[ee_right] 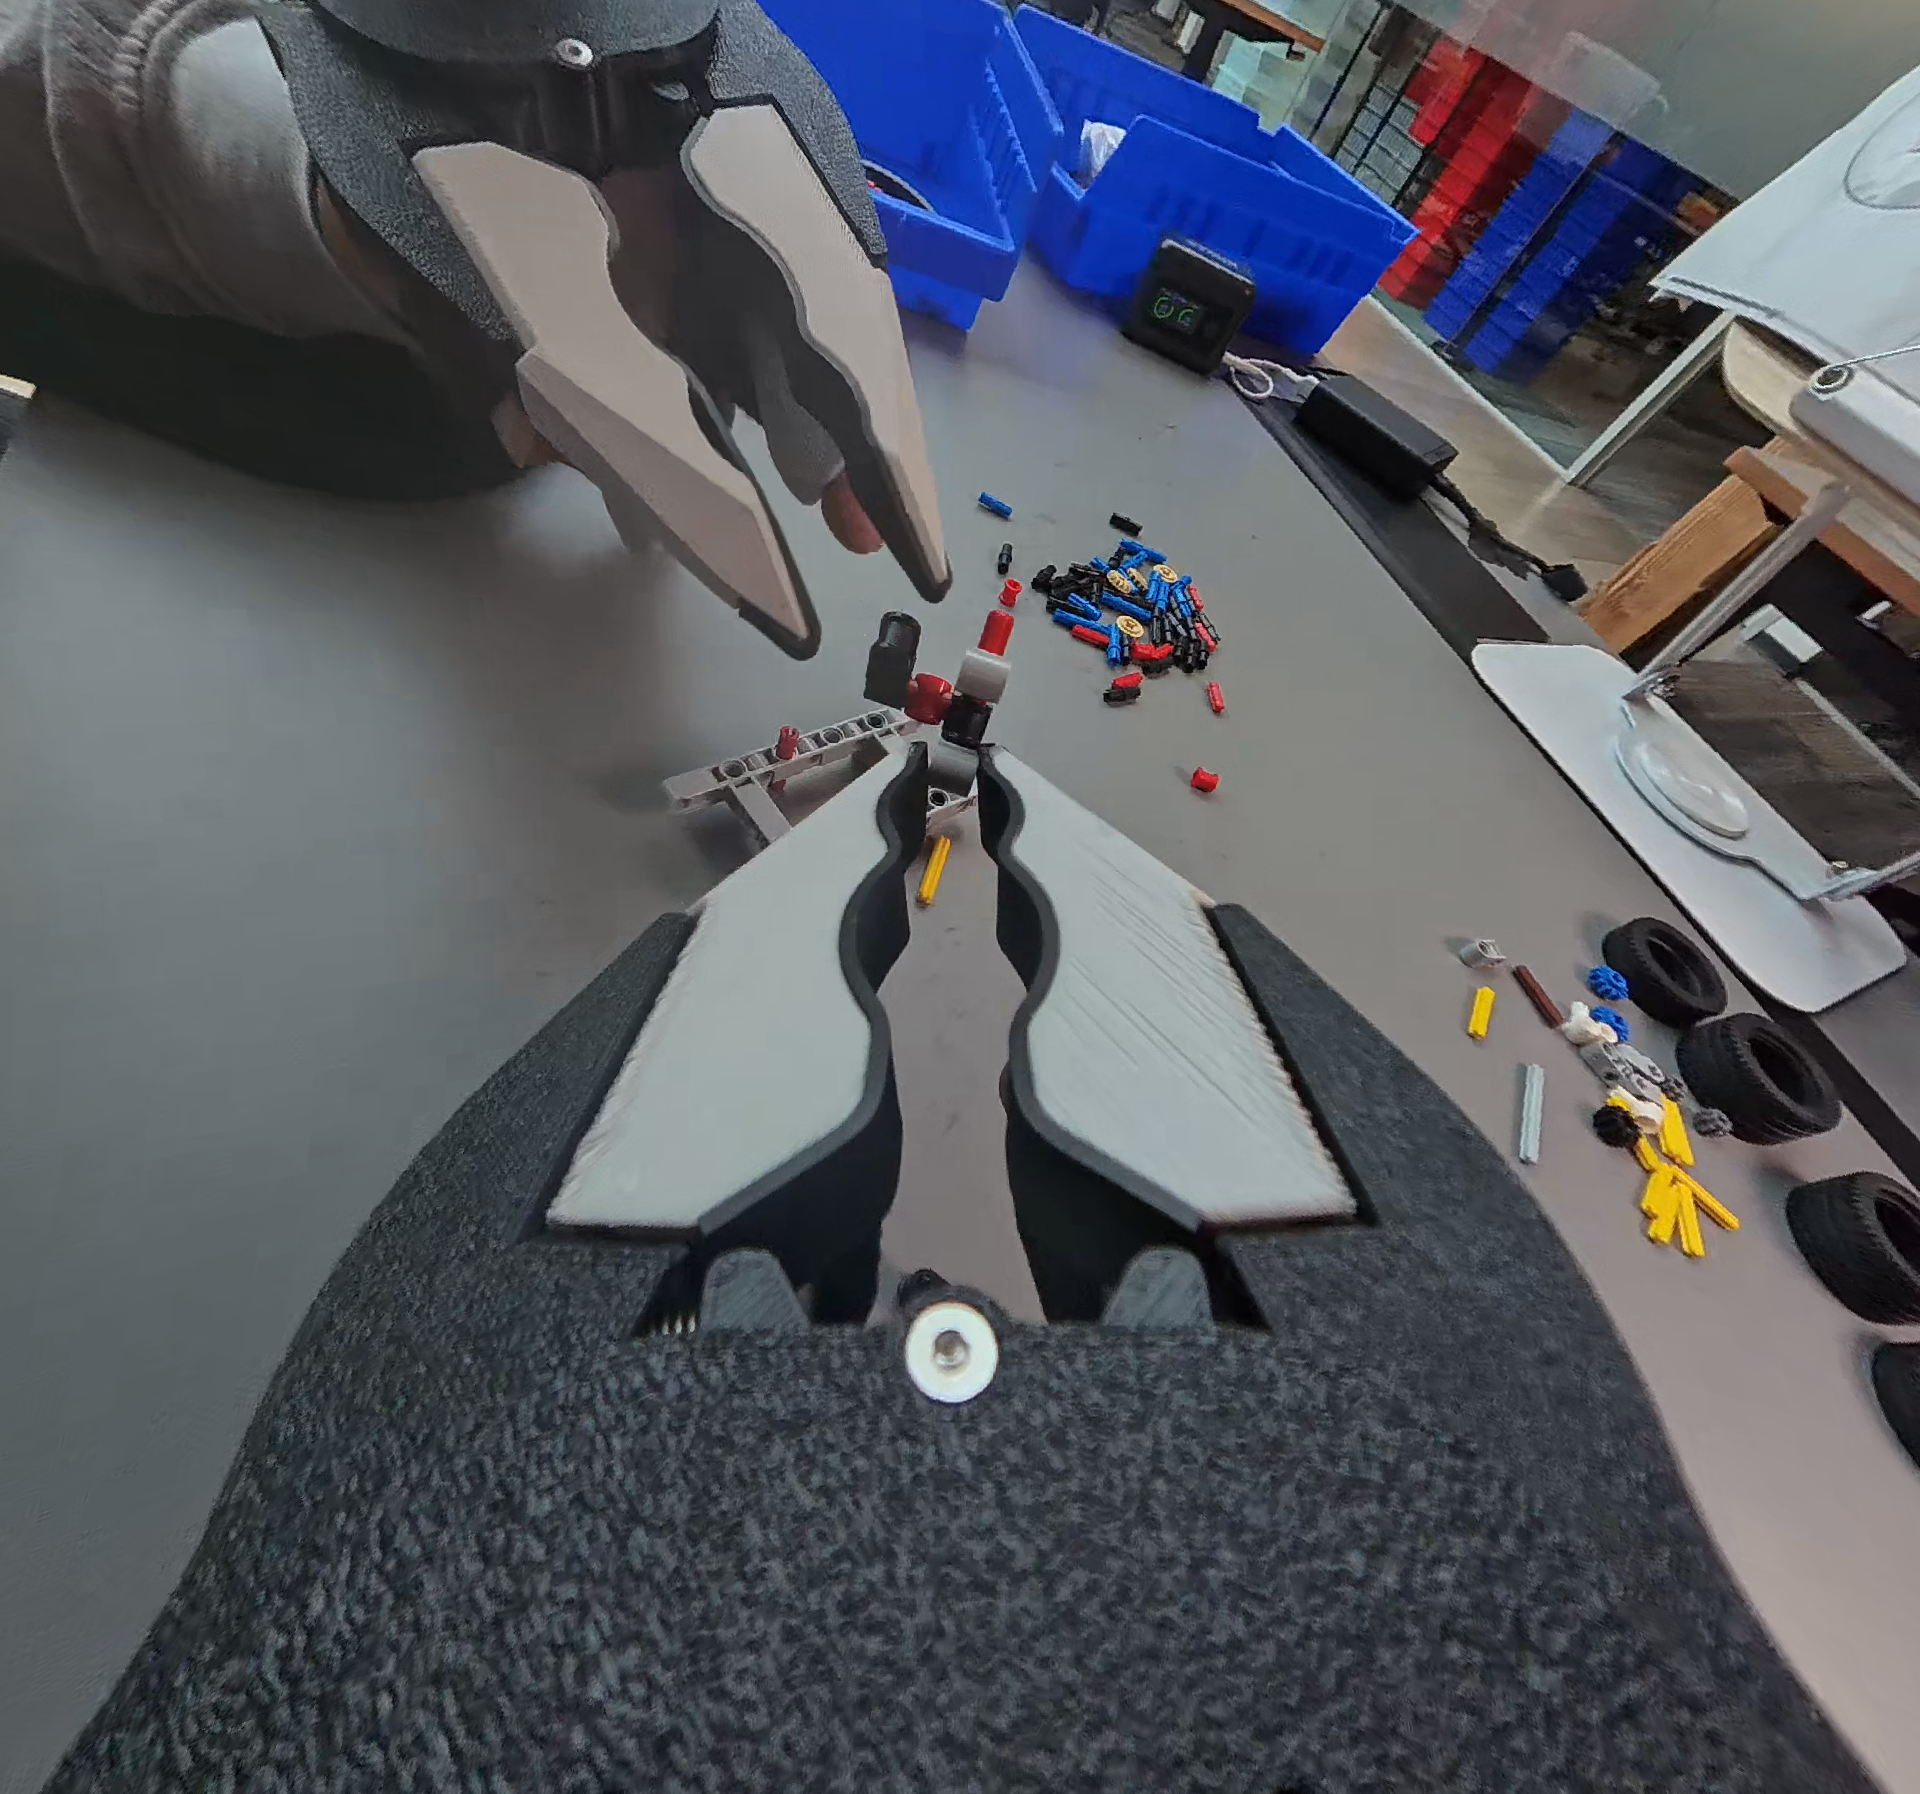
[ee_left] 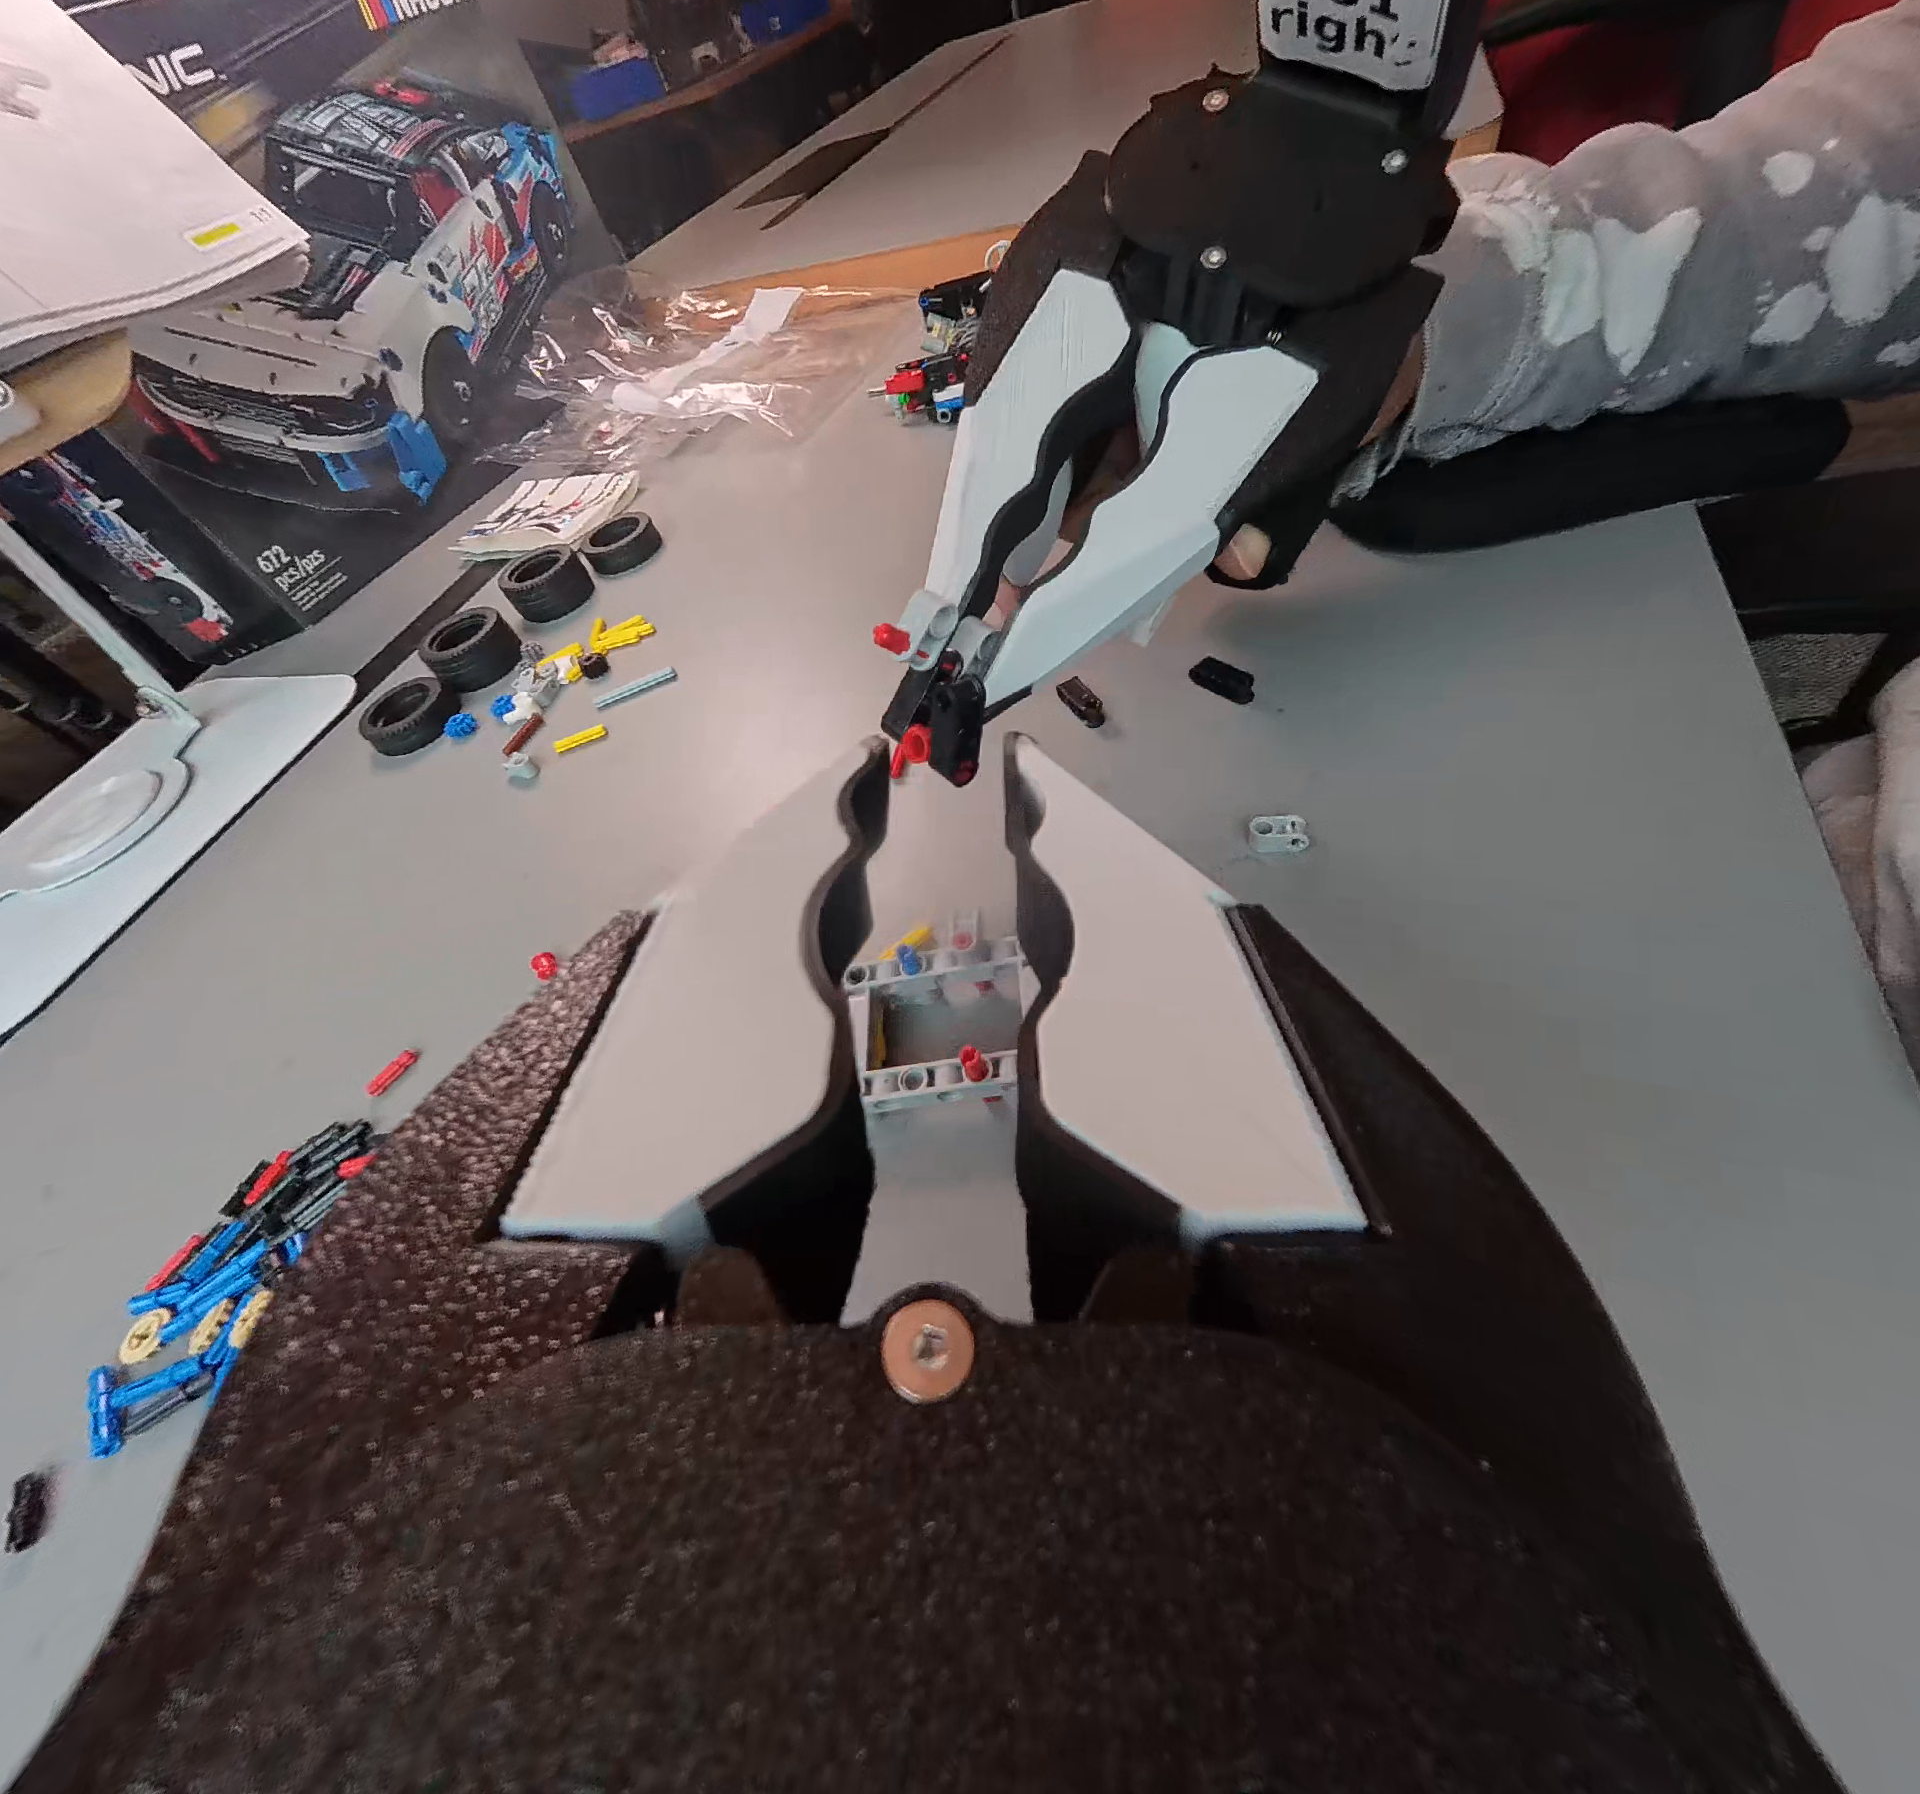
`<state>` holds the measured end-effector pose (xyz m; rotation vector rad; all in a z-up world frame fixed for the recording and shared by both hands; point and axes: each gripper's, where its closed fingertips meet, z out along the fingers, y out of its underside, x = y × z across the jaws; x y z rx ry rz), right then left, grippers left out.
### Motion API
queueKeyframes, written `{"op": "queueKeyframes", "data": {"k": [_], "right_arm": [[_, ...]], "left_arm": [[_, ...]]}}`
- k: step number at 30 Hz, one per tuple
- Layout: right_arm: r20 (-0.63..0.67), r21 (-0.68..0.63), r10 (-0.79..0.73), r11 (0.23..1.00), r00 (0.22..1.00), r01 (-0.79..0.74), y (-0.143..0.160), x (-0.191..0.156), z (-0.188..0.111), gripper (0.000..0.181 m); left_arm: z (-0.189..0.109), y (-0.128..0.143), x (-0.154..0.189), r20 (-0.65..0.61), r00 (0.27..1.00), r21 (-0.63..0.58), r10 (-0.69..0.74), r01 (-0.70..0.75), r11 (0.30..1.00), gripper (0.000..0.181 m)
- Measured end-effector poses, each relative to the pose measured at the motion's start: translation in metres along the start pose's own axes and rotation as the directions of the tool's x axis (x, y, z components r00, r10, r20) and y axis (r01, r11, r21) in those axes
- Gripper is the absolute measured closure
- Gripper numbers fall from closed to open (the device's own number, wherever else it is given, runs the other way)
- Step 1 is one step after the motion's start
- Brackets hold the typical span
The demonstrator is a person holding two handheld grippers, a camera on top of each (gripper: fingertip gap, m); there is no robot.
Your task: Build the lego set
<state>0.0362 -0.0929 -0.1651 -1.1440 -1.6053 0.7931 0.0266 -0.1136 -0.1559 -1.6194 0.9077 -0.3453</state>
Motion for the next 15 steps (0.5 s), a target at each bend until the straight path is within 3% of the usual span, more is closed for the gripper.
{"op": "queueKeyframes", "data": {"k": [5, 7, 10, 12, 15], "right_arm": [[-0.079, -0.049, 0.064, 0.997, 0.995, -0.068, -0.002, 0.007, 0.007, 0.172], [-0.088, -0.053, 0.069, 0.996, 0.994, -0.074, -0.003, 0.008, 0.007, 0.171], [-0.006, 0.052, 0.146, 0.988, 0.989, -0.146, -0.015, 0.005, 0.0, 0.168], [0.089, 0.115, 0.235, 0.963, 0.968, -0.245, -0.02, 0.004, -0.006, 0.149], [0.182, 0.177, 0.315, 0.922, 0.932, -0.346, -0.028, 0.007, -0.013, 0.144]], "left_arm": [[0.011, 0.011, -0.015, 0.149, 0.983, -0.107, 0.106, -0.091, 0.99, 0.166], [0.011, 0.008, -0.017, 0.148, 0.988, -0.081, 0.049, -0.037, 0.996, 0.173], [0.007, -0.001, -0.016, 0.037, 0.987, 0.017, -0.157, 0.156, 0.988, 0.174], [0.0, -0.013, -0.015, -0.084, 0.948, 0.104, -0.307, 0.314, 0.944, 0.175], [-0.008, -0.026, -0.014, -0.22, 0.871, 0.159, -0.44, 0.477, 0.864, 0.175]]}}
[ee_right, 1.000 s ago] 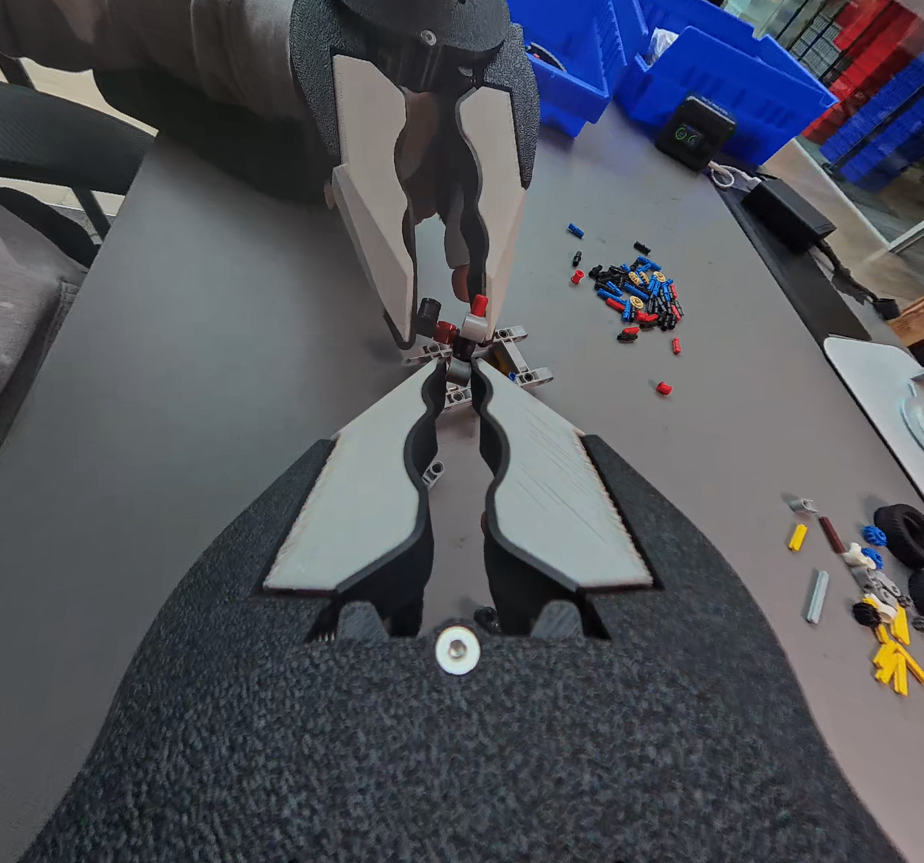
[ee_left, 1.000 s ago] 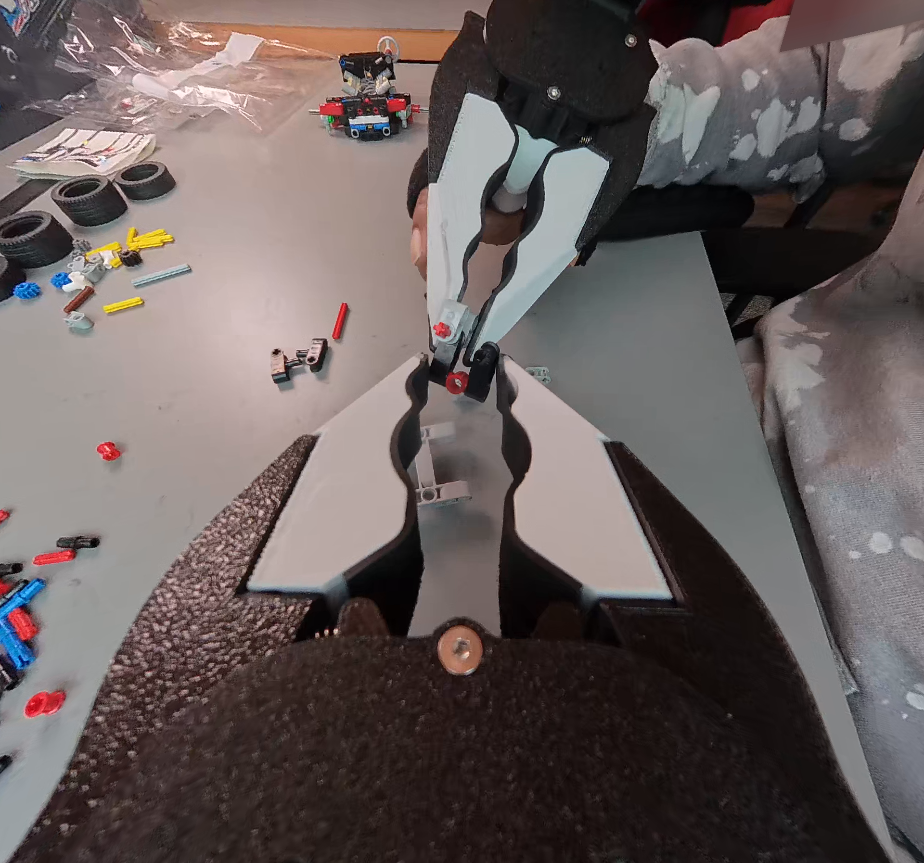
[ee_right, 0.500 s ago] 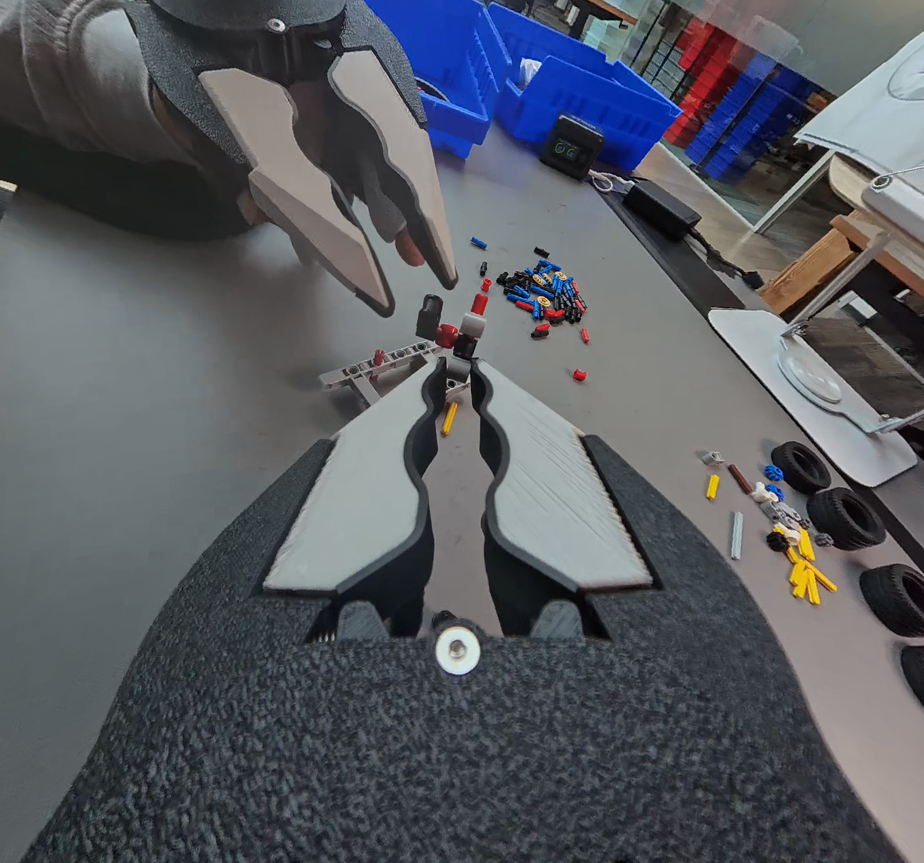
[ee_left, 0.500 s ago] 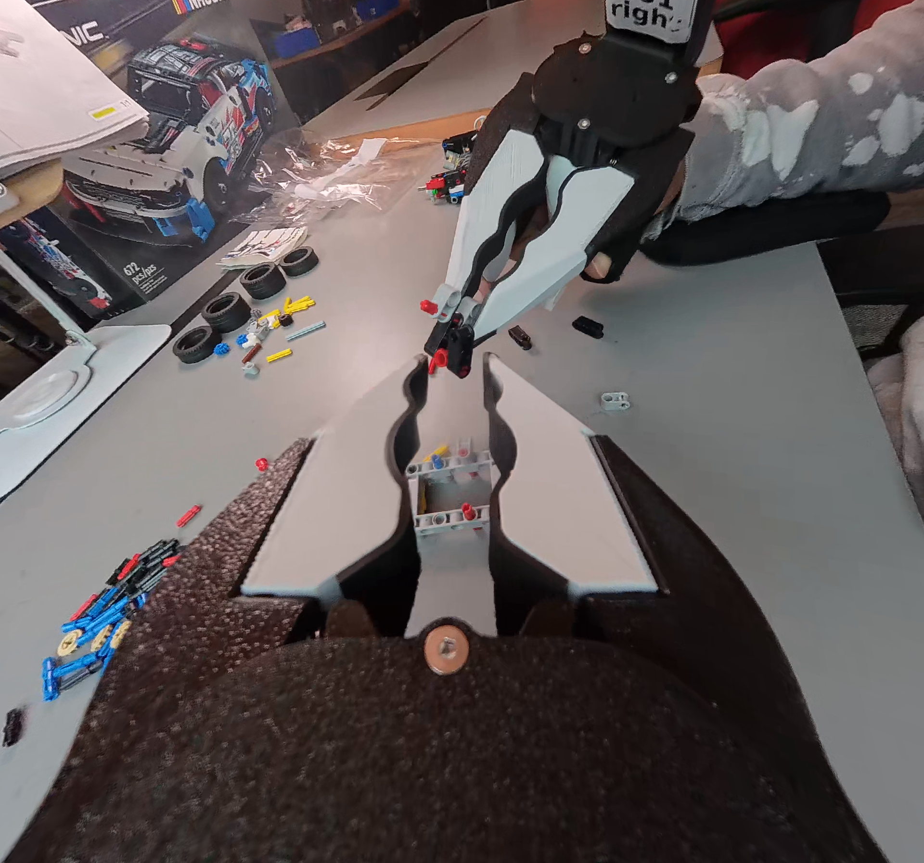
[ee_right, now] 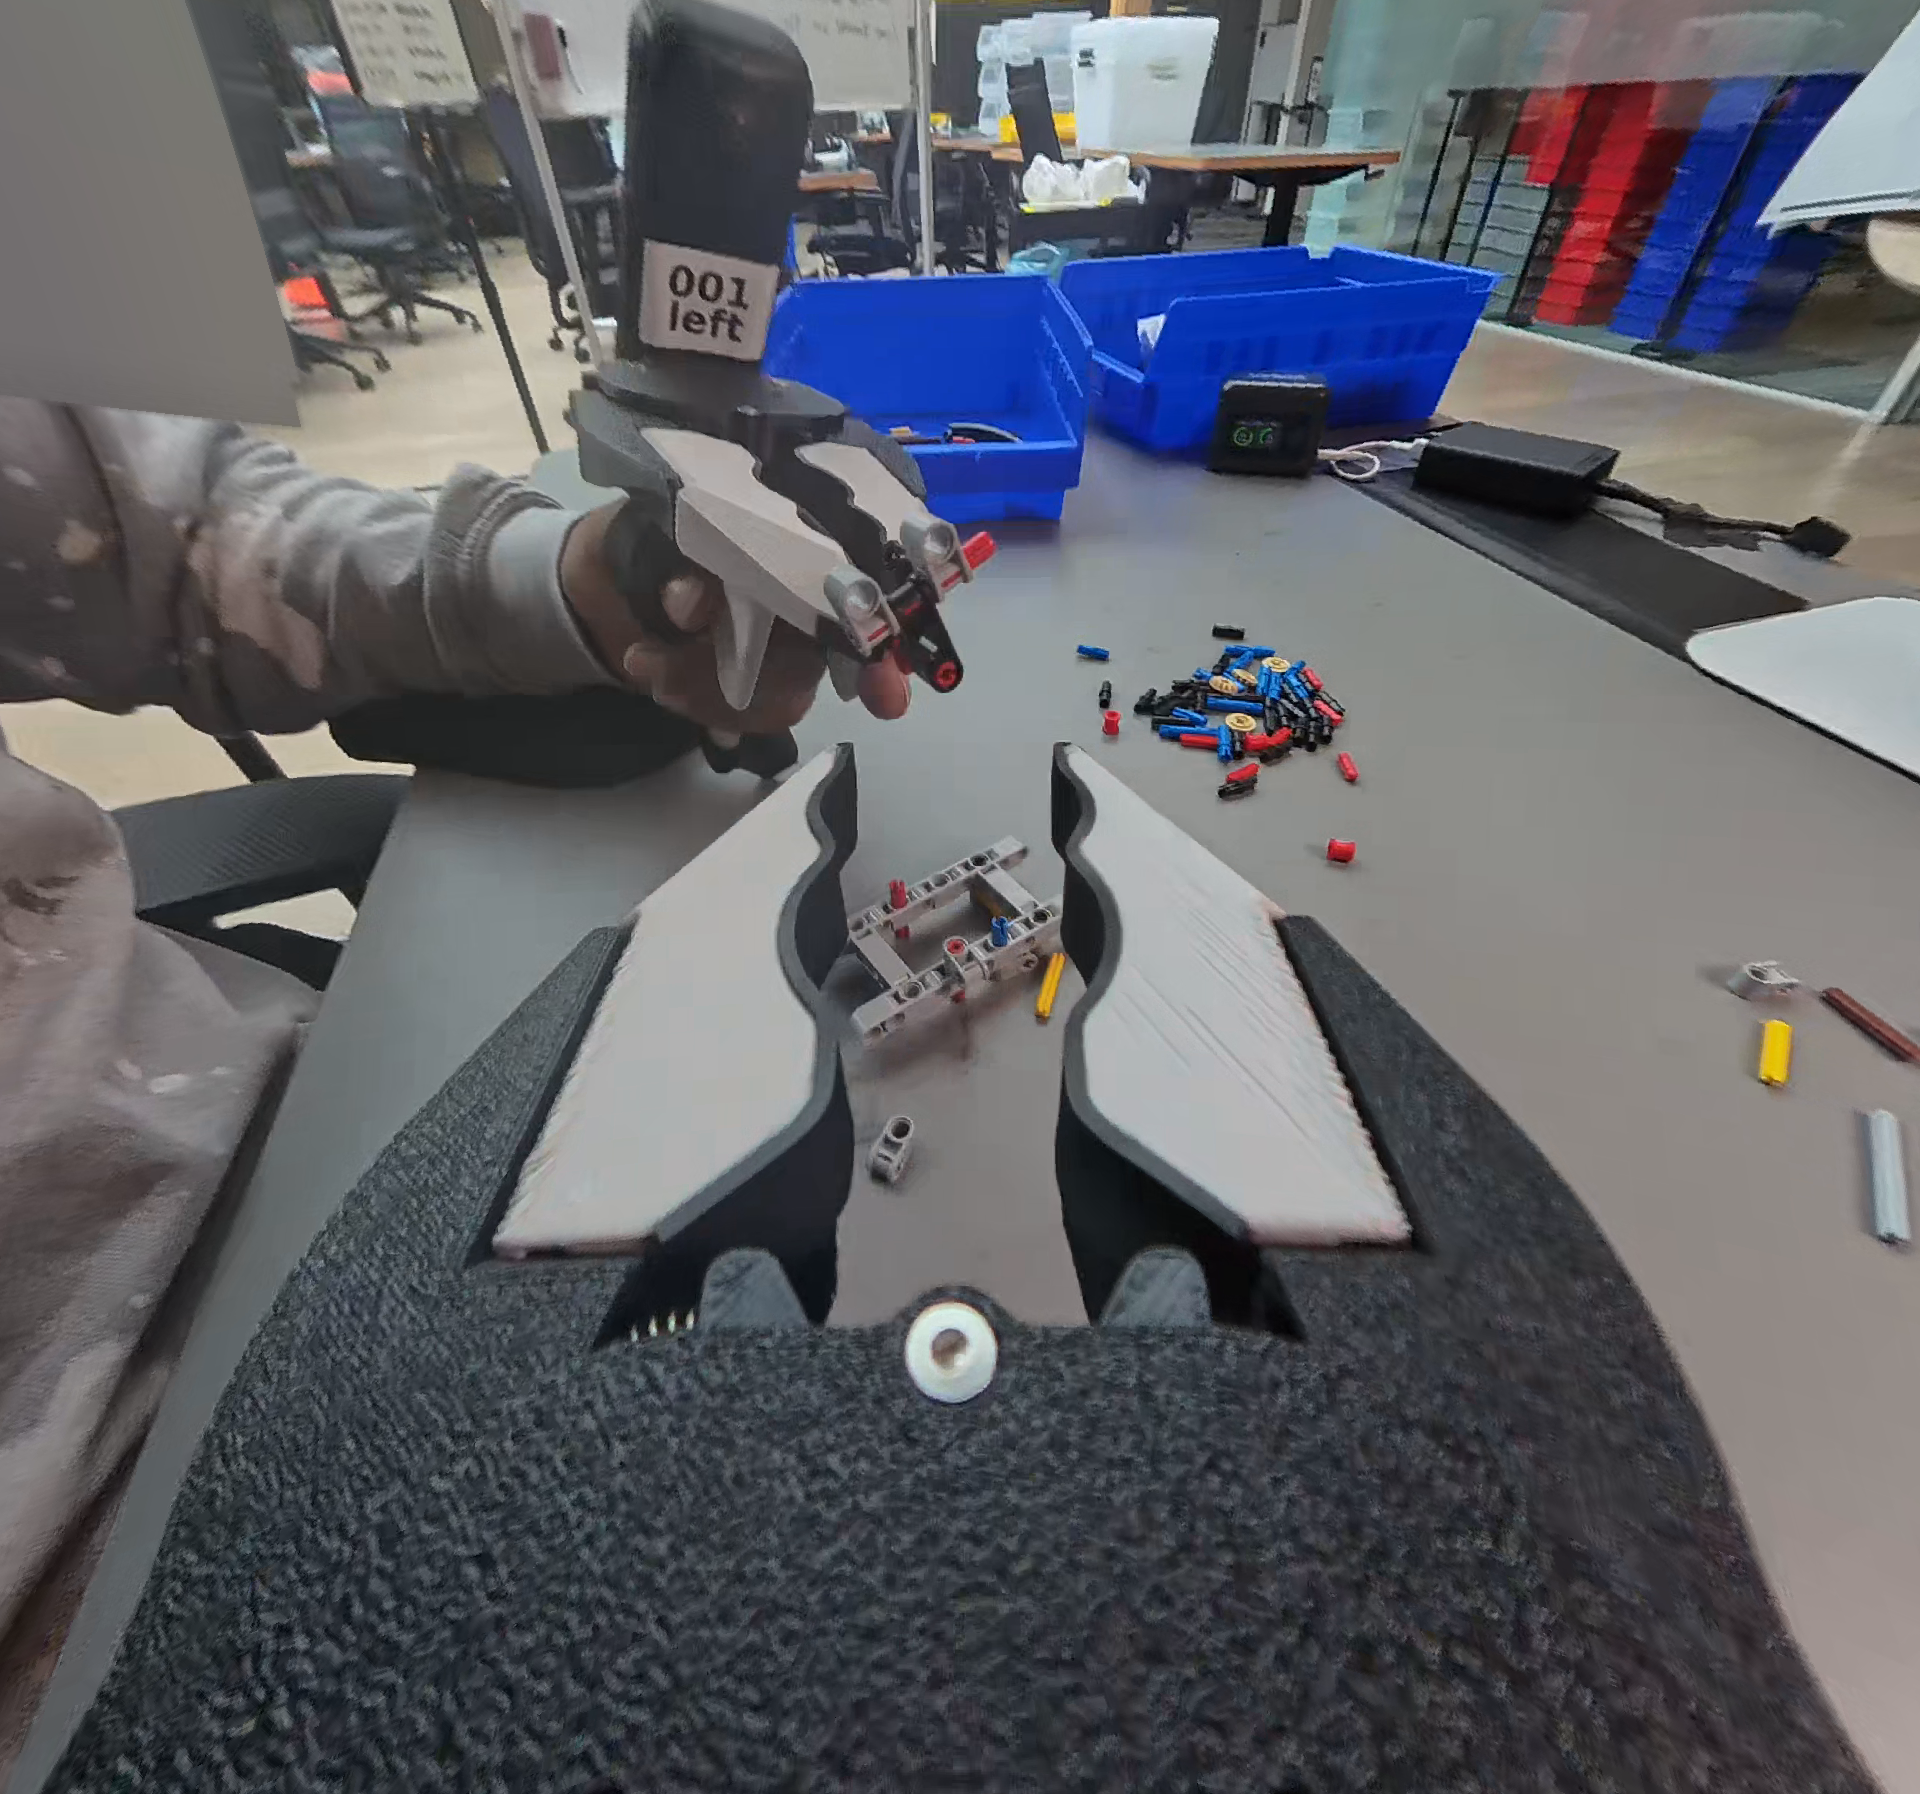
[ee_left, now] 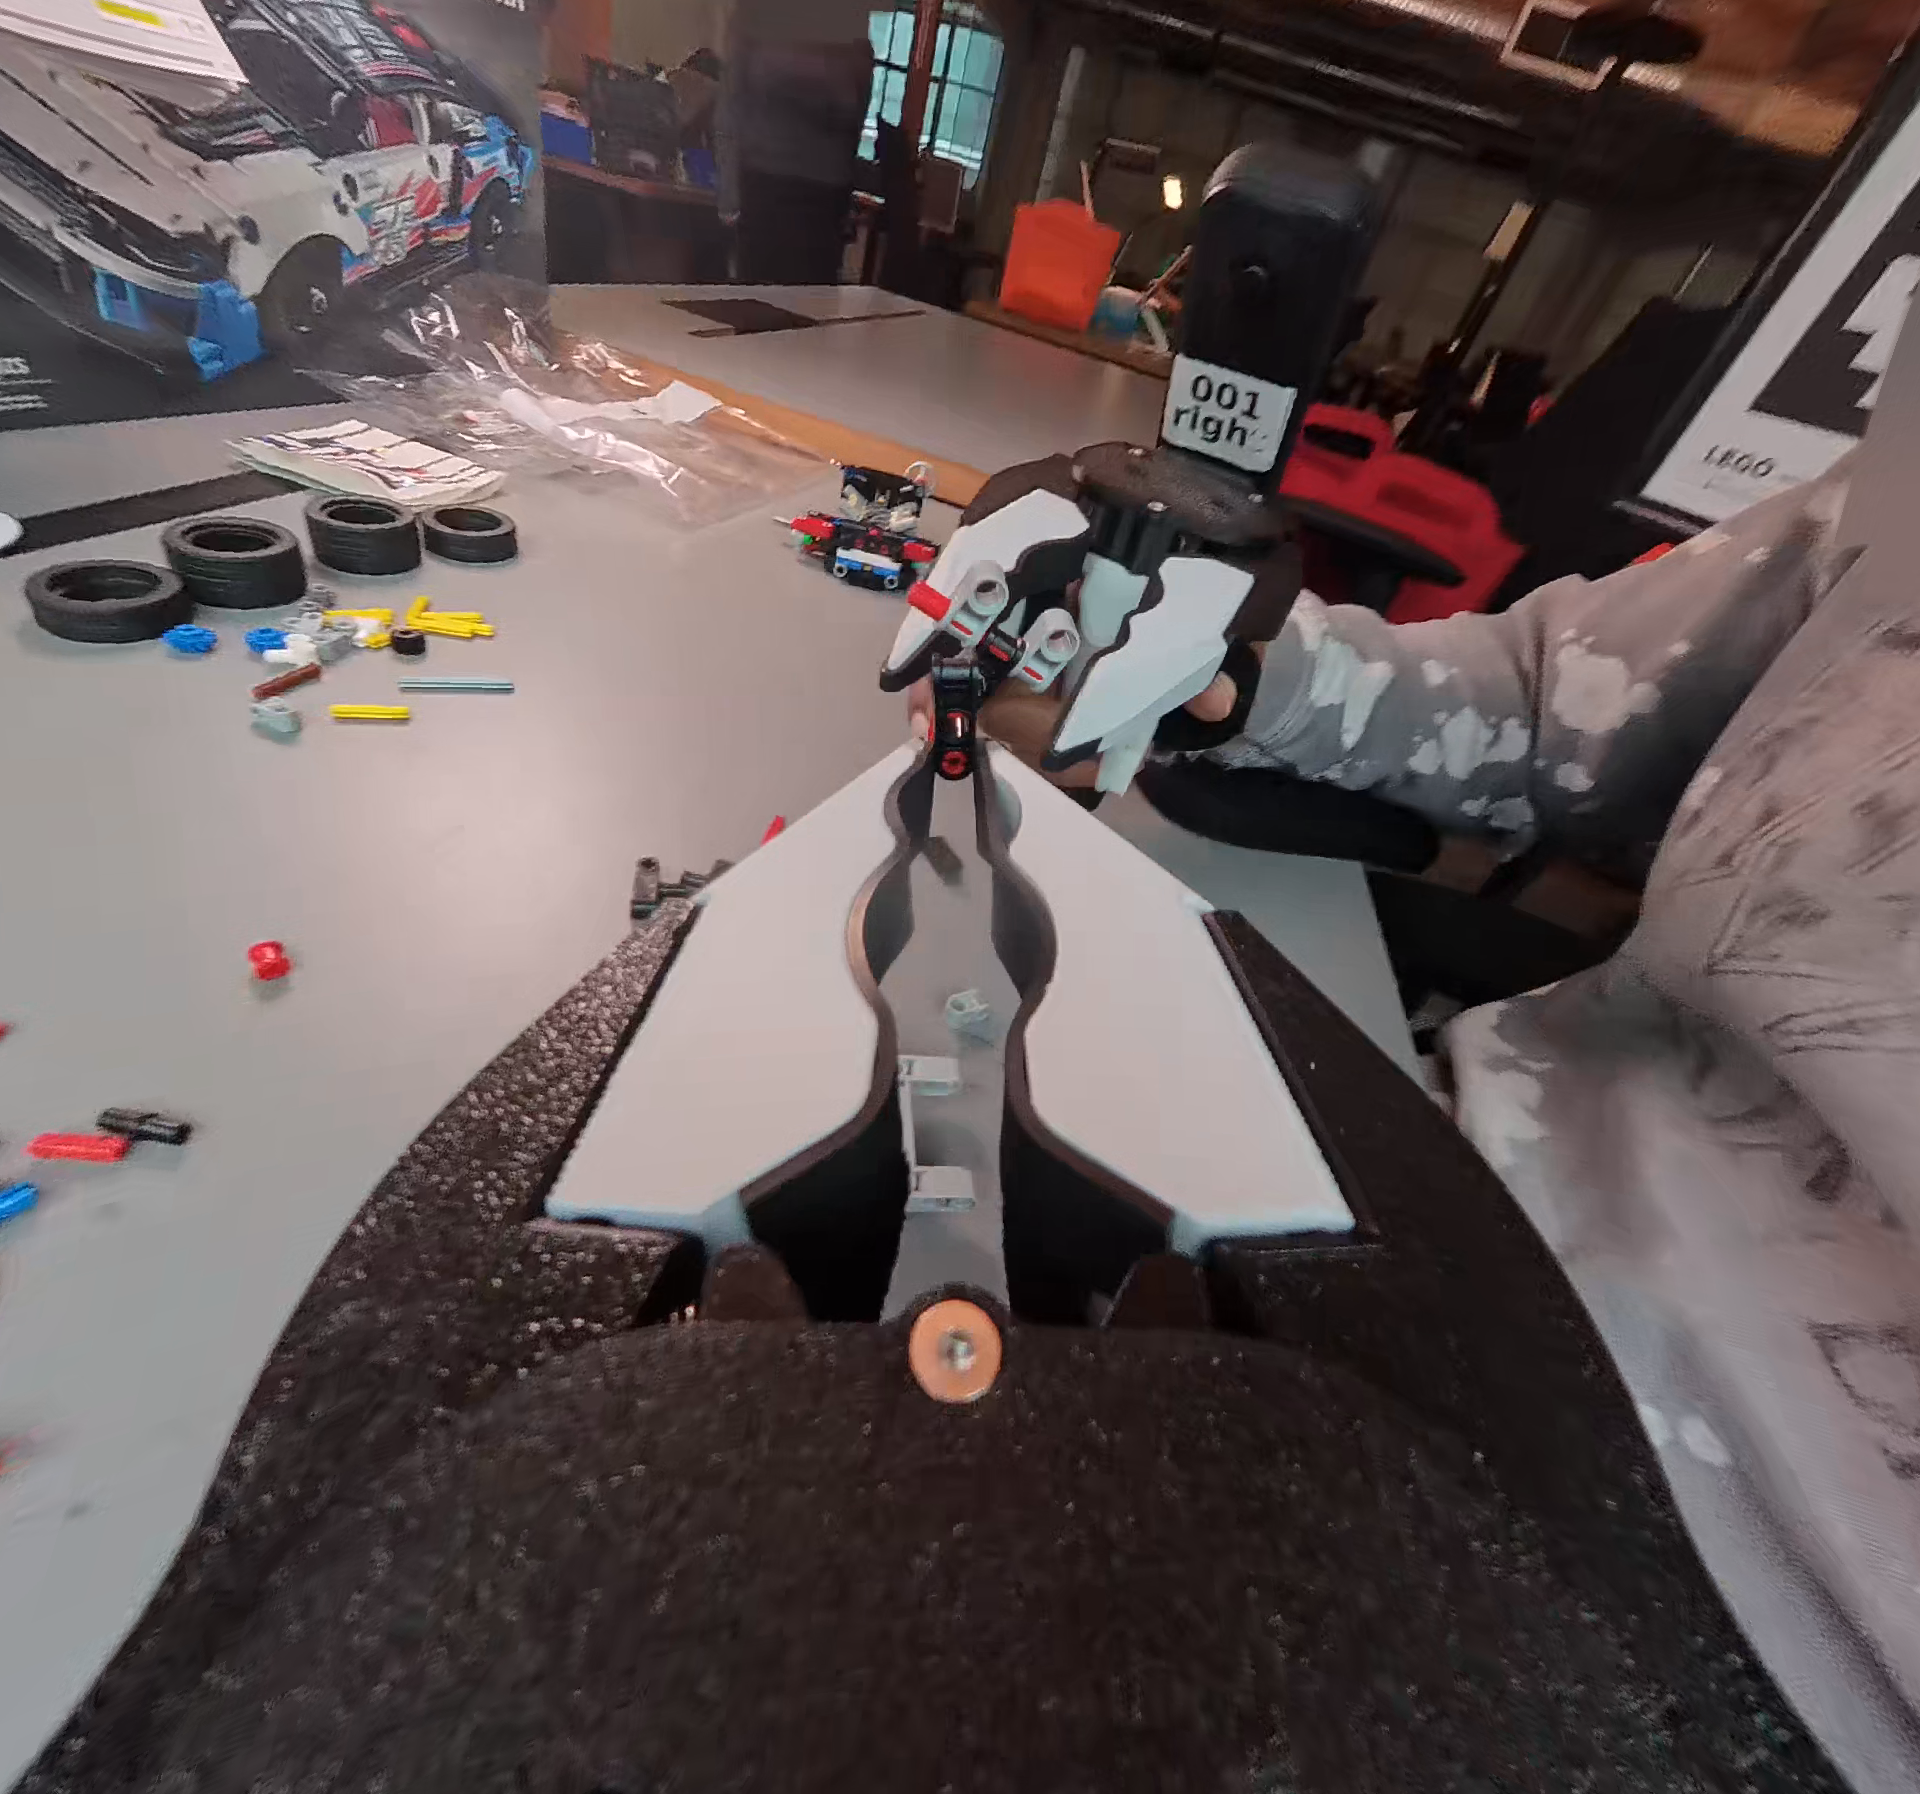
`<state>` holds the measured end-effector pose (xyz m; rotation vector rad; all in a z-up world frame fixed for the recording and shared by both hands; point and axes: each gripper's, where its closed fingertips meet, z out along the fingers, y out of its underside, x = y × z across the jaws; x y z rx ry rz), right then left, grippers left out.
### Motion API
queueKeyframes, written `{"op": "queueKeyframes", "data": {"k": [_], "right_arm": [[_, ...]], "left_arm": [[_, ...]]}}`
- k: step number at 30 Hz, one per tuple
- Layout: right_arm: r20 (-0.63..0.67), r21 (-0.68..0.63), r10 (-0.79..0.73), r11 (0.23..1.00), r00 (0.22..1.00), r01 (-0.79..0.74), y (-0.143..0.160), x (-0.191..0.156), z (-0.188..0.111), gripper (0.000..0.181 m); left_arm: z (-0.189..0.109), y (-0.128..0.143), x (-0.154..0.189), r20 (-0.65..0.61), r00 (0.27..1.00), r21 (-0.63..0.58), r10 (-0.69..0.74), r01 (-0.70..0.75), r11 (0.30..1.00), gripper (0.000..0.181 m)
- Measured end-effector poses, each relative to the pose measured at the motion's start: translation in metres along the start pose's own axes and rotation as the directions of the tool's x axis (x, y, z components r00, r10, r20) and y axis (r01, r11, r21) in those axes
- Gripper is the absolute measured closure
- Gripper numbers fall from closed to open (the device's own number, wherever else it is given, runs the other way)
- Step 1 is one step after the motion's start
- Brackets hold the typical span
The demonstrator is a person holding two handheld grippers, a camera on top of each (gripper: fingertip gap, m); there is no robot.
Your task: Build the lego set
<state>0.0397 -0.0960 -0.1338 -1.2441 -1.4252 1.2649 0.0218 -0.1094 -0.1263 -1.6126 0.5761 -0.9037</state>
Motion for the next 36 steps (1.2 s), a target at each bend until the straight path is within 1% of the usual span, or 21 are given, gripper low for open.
{"op": "queueKeyframes", "data": {"k": [2, 4, 6, 7, 10, 14, 15, 16, 19, 21, 22, 23, 32, 33, 34, 35, 36], "right_arm": [[0.064, 0.056, 0.042, 0.997, 0.997, -0.045, -0.009, -0.008, 0.0, 0.148], [0.118, 0.082, 0.053, 0.995, 0.992, -0.063, -0.015, -0.019, 0.003, 0.15], [0.132, 0.078, 0.033, 0.996, 0.991, -0.044, -0.015, -0.025, 0.006, 0.153], [0.146, 0.081, 0.025, 0.996, 0.989, -0.037, -0.015, -0.028, 0.006, 0.16], [0.208, 0.054, 0.038, 0.997, 0.977, -0.05, -0.01, -0.037, 0.004, 0.164], [0.234, 0.041, 0.061, 0.997, 0.97, -0.072, -0.007, -0.038, 0.002, 0.166], [0.233, 0.032, 0.056, 0.997, 0.971, -0.065, -0.005, -0.038, 0.002, 0.166], [0.213, 0.013, 0.046, 0.999, 0.976, -0.05, -0.002, -0.036, 0.003, 0.174], [0.175, -0.026, -0.021, 0.999, 0.984, 0.026, 0.006, -0.034, 0.006, 0.174], [0.171, -0.037, -0.046, 0.998, 0.984, 0.053, 0.007, -0.037, 0.009, 0.174], [0.163, -0.044, -0.067, 0.996, 0.984, 0.075, 0.008, -0.037, 0.01, 0.174], [0.152, -0.047, -0.078, 0.995, 0.985, 0.087, 0.009, -0.035, 0.009, 0.174], [0.17, 0.01, -0.053, 0.999, 0.984, 0.052, -0.003, -0.036, 0.006, 0.175], [0.159, 0.015, -0.056, 0.998, 0.986, 0.054, -0.004, -0.033, 0.004, 0.175], [0.126, 0.047, -0.04, 0.998, 0.991, 0.035, -0.009, -0.022, -0.004, 0.175], [0.094, 0.071, -0.016, 0.997, 0.995, 0.009, -0.014, -0.009, -0.017, 0.175], [0.067, 0.048, -0.032, 0.998, 0.997, 0.029, -0.011, -0.001, -0.025, 0.175]], "left_arm": [[0.001, -0.002, 0.009, -0.058, 0.998, 0.014, -0.034, 0.035, 0.999, 0.175], [0.005, 0.0, 0.016, -0.099, 0.994, 0.005, -0.047, 0.048, 0.999, 0.175], [0.008, 0.004, 0.022, -0.123, 0.991, -0.015, -0.049, 0.048, 0.999, 0.175], [0.009, 0.004, 0.023, -0.128, 0.99, -0.018, -0.049, 0.047, 0.999, 0.175], [0.006, 0.002, 0.029, -0.181, 0.98, -0.008, -0.086, 0.086, 0.996, 0.175], [0.005, 0.005, 0.031, -0.186, 0.981, -0.032, -0.06, 0.055, 0.998, 0.174], [0.003, 0.006, 0.032, -0.185, 0.981, -0.036, -0.055, 0.049, 0.998, 0.173], [0.002, 0.006, 0.031, -0.184, 0.981, -0.038, -0.054, 0.048, 0.998, 0.17], [0.003, 0.011, 0.027, -0.163, 0.985, -0.071, -0.062, 0.05, 0.996, 0.165], [0.006, 0.013, 0.026, -0.148, 0.988, -0.09, -0.044, 0.031, 0.995, 0.168], [0.006, 0.013, 0.027, -0.155, 0.987, -0.092, -0.046, 0.032, 0.995, 0.174], [0.006, 0.014, 0.027, -0.152, 0.987, -0.095, -0.051, 0.037, 0.995, 0.174], [0.003, 0.003, 0.029, -0.177, 0.983, -0.083, -0.052, 0.038, 0.996, 0.175], [0.0, 0.001, 0.025, -0.165, 0.985, -0.07, -0.052, 0.041, 0.997, 0.175], [-0.01, -0.007, 0.014, -0.126, 0.99, -0.029, -0.061, 0.058, 0.998, 0.175], [-0.025, -0.017, 0.001, -0.098, 0.991, 0.025, -0.088, 0.091, 0.995, 0.175], [-0.038, -0.022, -0.007, -0.078, 0.992, 0.051, -0.104, 0.108, 0.993, 0.177]]}}
